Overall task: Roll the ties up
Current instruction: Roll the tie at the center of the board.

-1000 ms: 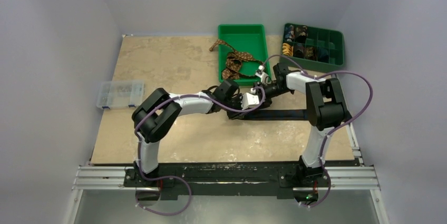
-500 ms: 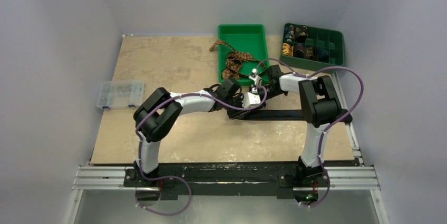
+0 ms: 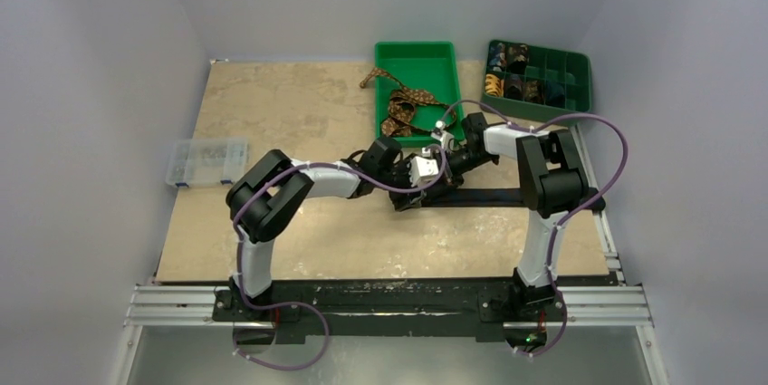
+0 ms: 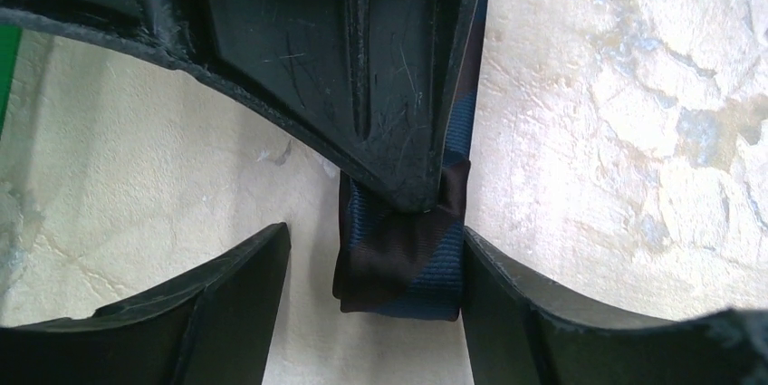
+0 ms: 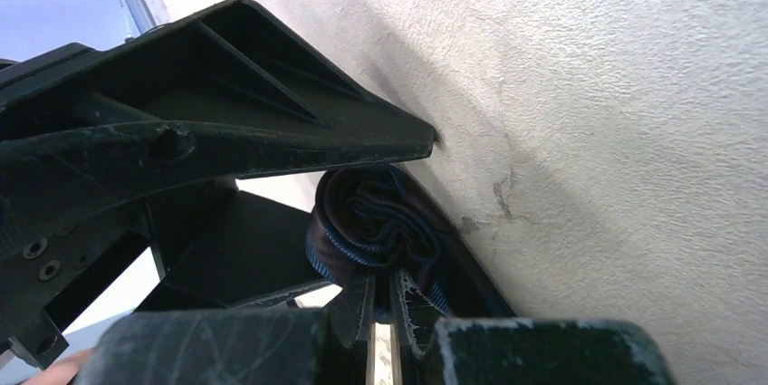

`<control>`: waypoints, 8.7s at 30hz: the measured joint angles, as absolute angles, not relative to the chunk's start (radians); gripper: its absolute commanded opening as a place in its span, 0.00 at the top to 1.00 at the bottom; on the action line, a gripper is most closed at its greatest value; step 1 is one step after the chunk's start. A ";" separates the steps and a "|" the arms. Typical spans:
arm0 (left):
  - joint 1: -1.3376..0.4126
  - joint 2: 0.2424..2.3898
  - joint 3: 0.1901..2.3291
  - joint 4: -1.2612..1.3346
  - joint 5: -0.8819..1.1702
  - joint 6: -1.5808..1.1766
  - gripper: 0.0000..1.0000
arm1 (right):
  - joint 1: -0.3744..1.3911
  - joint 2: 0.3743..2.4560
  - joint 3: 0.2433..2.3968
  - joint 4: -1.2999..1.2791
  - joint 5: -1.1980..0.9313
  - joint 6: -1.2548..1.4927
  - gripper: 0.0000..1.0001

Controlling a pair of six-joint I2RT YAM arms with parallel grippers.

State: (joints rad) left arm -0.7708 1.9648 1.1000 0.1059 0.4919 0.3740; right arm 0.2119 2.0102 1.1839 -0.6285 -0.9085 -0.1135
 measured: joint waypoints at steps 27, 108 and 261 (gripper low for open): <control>-0.770 1.851 1.001 0.050 0.349 0.346 0.82 | 0.342 2.079 1.301 -0.581 -0.860 -0.004 0.76; -0.771 1.906 0.987 0.229 0.487 0.495 0.99 | 0.165 2.056 1.449 -0.862 -0.687 -0.199 0.70; -0.749 1.943 0.832 0.638 0.477 0.085 0.39 | 0.277 2.035 1.281 -0.709 -0.717 -0.101 1.00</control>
State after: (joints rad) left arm -0.7494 1.9427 0.8318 0.6384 0.4770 0.0853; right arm 0.2768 2.0354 1.2808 -0.7090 -0.7170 -0.1013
